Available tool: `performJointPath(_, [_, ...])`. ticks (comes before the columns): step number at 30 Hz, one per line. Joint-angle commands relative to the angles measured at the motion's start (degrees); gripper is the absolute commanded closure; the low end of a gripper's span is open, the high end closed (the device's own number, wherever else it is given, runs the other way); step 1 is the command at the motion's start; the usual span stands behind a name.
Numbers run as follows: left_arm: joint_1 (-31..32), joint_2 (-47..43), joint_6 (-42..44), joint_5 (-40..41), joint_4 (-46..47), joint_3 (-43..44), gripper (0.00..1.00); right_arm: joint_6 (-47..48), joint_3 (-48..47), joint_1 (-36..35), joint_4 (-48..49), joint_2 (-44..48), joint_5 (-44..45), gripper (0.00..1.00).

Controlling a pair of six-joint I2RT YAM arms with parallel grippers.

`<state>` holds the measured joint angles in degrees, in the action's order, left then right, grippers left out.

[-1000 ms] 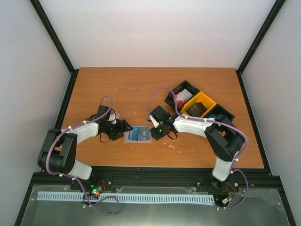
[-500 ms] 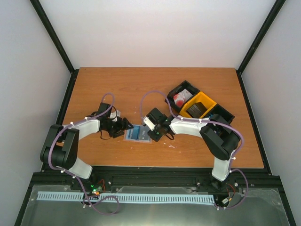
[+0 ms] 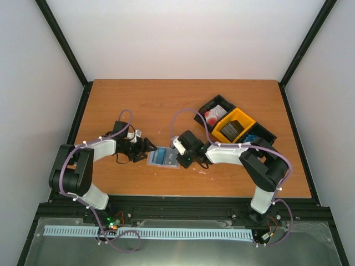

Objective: Put the credit cards into the card holder
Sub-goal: Close the card holder at the center of the board.

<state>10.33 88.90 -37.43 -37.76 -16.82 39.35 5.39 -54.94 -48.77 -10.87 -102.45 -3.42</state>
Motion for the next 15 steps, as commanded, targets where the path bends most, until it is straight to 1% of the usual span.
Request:
performJointPath(1, [-0.04, 3.06, 0.96, -1.46, -0.96, -1.42, 0.23, -6.47, 6.02, 0.56, 6.73, 2.55, 0.15, 0.85])
performJointPath(5, [-0.04, 4.11, 0.54, -1.82, -0.75, -1.29, 0.24, -14.00, 8.96, 0.78, 10.82, 4.20, 4.26, 0.81])
performJointPath(8, [-0.04, 4.59, 0.47, -2.37, 0.01, -1.57, 0.24, -20.27, 9.76, 0.76, 10.73, 4.89, 9.30, 0.73])
performJointPath(12, [-0.04, 4.70, 0.64, -2.32, 0.29, -1.59, 0.24, -27.07, 9.51, 0.78, 6.03, 5.82, 15.65, 0.61])
performJointPath(15, [-0.04, 4.85, 0.82, -2.40, 0.50, -1.49, 0.24, -31.50, 8.83, 0.78, 1.66, 6.64, 17.41, 0.59])
